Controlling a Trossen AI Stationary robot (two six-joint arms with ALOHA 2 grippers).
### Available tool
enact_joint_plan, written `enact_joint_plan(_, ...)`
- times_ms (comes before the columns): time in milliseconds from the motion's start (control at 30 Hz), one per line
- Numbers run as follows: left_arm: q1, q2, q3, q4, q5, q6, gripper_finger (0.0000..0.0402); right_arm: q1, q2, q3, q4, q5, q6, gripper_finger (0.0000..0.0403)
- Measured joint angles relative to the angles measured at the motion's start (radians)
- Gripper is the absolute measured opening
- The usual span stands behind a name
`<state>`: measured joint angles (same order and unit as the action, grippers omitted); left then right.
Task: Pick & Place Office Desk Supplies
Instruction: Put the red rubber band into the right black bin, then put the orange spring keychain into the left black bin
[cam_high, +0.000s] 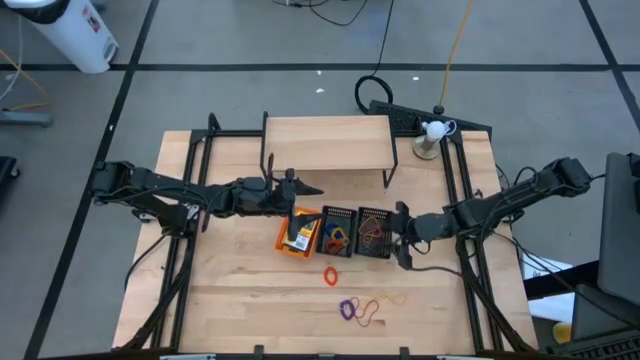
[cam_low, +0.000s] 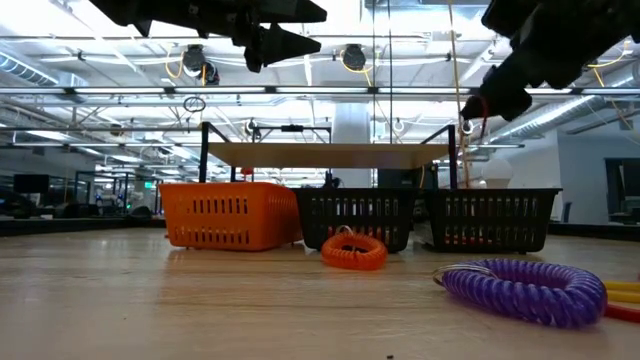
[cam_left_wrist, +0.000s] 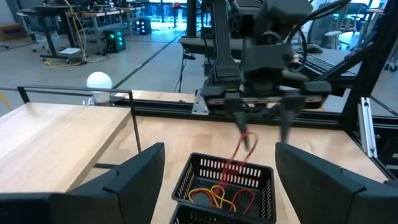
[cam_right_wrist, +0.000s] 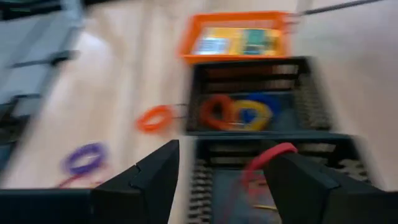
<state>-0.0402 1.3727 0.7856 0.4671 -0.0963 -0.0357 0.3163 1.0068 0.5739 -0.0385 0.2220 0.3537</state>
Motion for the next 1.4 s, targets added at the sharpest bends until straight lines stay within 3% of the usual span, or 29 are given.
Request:
enact_joint_plan(67,0.0,0.0,0.0,0.0,0.0,-0.001,0.0296,-0.006,-0.001,0.0,-0.032,0.066,0.004,0.0211)
enact_joint_plan(200,0.0,0.0,0.0,-0.002,0.0,-0.012,0.03,-0.017,0.012,0.0,-0.046,0.022,0.002,0.0206)
enact_joint_plan(300,0.0,0.0,0.0,-0.002,0.001,-0.012,0.0303,-0.026,0.012,0.0,-0.107,0.149,0.049,0.0201)
enact_joint_plan(400,0.0,0.0,0.0,-0.003,0.001,-0.016,0.0301,-0.031,0.013,0.0,-0.116,0.059,0.048,0.0198)
enact_joint_plan(533,0.0,0.0,0.0,-0.007,0.0,-0.016,0.0295,-0.036,0.016,0.0,-0.152,0.11,0.113,0.0191)
enact_joint_plan(600,0.0,0.0,0.0,-0.009,0.001,-0.018,0.0294,-0.034,0.018,-0.001,-0.142,0.038,0.105,0.0187)
enact_joint_plan(733,-0.006,0.0,0.0,-0.062,0.032,-0.018,0.0295,-0.01,0.023,-0.001,-0.06,-0.058,0.086,0.0179)
enact_joint_plan(900,-0.077,0.001,0.0,-0.179,0.064,-0.042,0.0282,0.063,0.029,0.0,0.112,-0.122,-0.054,0.017)
enact_joint_plan(967,-0.142,0.002,0.0,-0.203,0.016,-0.035,0.0271,0.093,0.034,0.0,0.193,-0.117,-0.118,0.0166)
enact_joint_plan(1133,-0.34,0.002,0.0,-0.215,-0.211,-0.007,0.0241,0.142,0.037,0.0,0.315,-0.111,-0.214,0.0159)
enact_joint_plan(1267,-0.494,0.028,0.0,-0.231,-0.404,-0.086,0.0223,0.162,0.038,0.0,0.318,-0.036,-0.221,0.0154)
enact_joint_plan(1400,-0.591,0.112,0.035,-0.242,-0.529,-0.188,0.0211,0.164,0.053,-0.001,0.322,-0.011,-0.22,0.0153)
